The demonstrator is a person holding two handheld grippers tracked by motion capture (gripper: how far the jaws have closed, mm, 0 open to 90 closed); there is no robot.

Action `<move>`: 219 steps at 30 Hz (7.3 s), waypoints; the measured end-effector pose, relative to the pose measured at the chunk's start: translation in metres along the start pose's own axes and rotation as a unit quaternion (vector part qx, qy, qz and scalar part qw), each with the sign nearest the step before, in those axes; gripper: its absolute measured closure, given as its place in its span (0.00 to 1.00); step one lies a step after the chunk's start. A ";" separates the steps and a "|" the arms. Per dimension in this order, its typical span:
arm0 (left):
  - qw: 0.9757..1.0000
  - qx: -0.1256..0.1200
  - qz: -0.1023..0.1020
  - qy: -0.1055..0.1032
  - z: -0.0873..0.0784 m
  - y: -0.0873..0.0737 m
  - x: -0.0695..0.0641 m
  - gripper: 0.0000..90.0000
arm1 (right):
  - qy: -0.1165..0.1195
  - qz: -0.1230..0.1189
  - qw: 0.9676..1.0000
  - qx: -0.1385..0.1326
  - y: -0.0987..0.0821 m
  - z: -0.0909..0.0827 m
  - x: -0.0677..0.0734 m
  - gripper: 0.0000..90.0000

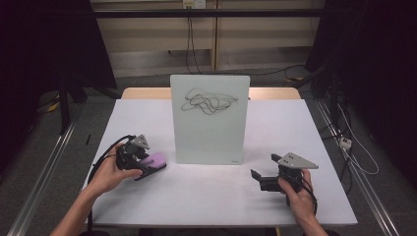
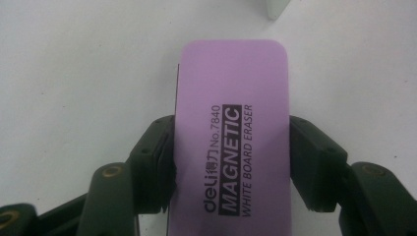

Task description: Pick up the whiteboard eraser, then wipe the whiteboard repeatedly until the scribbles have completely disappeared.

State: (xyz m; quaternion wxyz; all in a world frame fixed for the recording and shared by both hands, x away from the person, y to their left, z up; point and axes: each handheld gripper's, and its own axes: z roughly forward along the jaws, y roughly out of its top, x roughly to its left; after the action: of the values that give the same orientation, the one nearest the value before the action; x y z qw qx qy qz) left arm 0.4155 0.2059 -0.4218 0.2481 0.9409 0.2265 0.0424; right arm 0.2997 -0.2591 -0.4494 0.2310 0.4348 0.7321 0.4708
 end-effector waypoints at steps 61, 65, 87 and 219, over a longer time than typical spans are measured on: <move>0.949 -0.295 -0.067 0.084 -0.066 0.013 -0.042 0.45 | -0.012 0.006 1.000 -0.004 -0.001 -0.004 -0.003 0.05; 0.948 -0.299 -0.055 0.089 -0.069 0.022 -0.047 0.45 | -0.009 0.003 1.000 -0.003 -0.001 -0.004 -0.003 0.05; 0.941 -0.322 -0.032 0.099 -0.075 0.063 -0.057 0.45 | -0.007 0.003 1.000 -0.004 0.000 -0.003 -0.002 0.05; 0.955 -0.242 0.118 0.124 -0.020 0.160 -0.065 0.45 | 0.000 0.000 1.000 -0.001 -0.001 -0.003 -0.003 0.05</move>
State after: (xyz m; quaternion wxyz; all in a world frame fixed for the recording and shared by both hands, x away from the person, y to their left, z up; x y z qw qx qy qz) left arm 0.4183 0.0620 -0.3243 0.4317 0.8601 0.1260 0.2407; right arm 0.2983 -0.2633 -0.4495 0.2314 0.4351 0.7314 0.4714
